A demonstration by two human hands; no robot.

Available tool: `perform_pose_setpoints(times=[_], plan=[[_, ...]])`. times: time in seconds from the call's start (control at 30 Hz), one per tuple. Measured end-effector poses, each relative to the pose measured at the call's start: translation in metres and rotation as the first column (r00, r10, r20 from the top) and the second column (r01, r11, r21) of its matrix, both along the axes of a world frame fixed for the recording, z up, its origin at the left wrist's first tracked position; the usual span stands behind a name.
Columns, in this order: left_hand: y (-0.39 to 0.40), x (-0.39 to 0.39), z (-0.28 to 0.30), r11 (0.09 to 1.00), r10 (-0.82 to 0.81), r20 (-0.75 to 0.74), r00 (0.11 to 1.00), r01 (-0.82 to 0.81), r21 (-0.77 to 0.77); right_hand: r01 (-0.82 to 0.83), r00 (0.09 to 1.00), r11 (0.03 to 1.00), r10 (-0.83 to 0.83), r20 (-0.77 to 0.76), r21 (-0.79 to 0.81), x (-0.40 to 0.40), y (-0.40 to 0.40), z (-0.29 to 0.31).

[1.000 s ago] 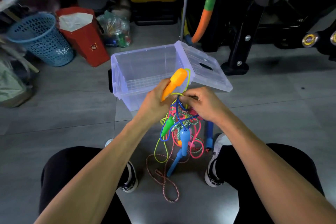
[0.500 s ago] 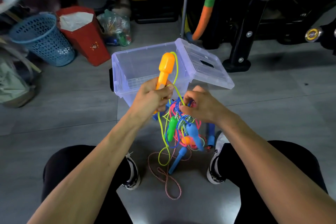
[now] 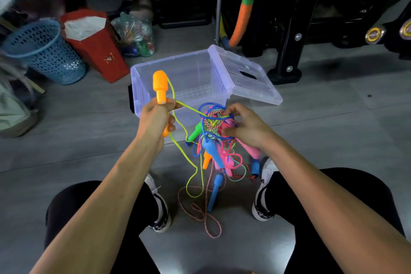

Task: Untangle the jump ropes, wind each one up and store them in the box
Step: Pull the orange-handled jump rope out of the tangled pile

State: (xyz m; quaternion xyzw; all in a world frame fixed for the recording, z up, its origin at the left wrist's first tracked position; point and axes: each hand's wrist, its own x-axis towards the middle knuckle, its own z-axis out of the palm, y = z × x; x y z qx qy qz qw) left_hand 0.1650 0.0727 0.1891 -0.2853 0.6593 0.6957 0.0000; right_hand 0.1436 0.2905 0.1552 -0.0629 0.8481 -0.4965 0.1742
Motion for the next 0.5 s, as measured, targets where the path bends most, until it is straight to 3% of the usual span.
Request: perform_pose_setpoints(times=[0.13, 0.33, 0.43, 0.5], plan=[[0.003, 0.000, -0.004, 0.989, 0.111, 0.007, 0.994, -0.111, 0.100, 0.047, 0.986, 0.992, -0.027, -0.167, 0.116, 0.006, 0.000, -0.004], [0.002, -0.006, -0.007, 0.970, 0.176, 0.031, 0.984, -0.178, 0.167, 0.078, 0.993, 0.992, -0.068, -0.100, 0.103, -0.002, 0.005, -0.010], [-0.005, -0.009, -0.011, 0.940, 0.256, 0.093, 0.962, -0.270, 0.210, -0.047, 0.999, 0.998, 0.046, -0.016, -0.051, 0.000, 0.006, -0.012], [-0.009, -0.011, -0.012, 0.919, 0.299, 0.103, 0.949, -0.316, 0.237, -0.031, 0.997, 0.981, 0.043, 0.058, -0.190, -0.001, 0.006, -0.012]])
